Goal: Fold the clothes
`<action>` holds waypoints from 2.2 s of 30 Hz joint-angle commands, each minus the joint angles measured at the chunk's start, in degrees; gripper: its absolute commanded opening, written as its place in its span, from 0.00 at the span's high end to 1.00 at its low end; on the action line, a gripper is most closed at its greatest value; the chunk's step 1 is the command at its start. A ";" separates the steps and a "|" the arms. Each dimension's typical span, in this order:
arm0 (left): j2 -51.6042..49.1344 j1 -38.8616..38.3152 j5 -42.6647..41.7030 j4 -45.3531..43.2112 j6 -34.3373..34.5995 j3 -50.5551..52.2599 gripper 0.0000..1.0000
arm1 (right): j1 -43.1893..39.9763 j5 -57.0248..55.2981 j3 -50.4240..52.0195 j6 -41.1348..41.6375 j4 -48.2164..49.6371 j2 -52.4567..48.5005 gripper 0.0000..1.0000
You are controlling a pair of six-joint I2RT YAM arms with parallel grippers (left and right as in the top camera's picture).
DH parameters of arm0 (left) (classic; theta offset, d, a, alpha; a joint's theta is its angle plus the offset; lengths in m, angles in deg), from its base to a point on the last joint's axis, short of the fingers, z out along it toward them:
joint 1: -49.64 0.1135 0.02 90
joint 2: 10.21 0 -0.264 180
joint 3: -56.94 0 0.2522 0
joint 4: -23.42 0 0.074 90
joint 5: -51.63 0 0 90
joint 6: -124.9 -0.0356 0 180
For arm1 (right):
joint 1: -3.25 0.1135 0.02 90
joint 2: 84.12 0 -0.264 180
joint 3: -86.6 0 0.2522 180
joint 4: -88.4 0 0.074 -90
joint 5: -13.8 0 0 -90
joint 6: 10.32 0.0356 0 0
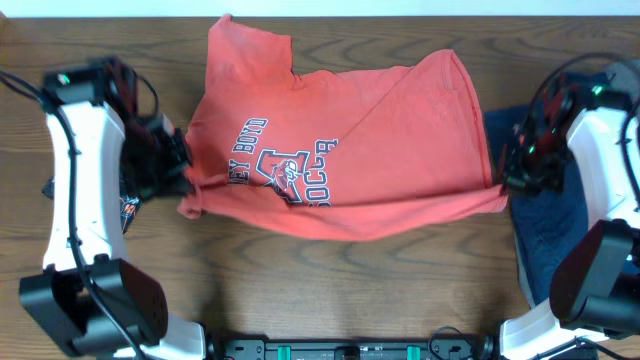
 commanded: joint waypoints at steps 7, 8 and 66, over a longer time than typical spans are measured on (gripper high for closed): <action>20.83 0.31 6.51 -1.38 2.95 20.20 0.94 | -1.27 -0.37 9.64 1.55 0.28 4.07 0.99; 22.29 0.31 7.15 -1.38 3.43 20.83 0.94 | -1.31 -1.22 9.75 2.14 0.24 4.76 0.99; 2.84 0.17 14.84 -23.41 7.41 26.56 0.44 | 5.27 0.44 14.82 -2.36 33.64 -2.99 0.72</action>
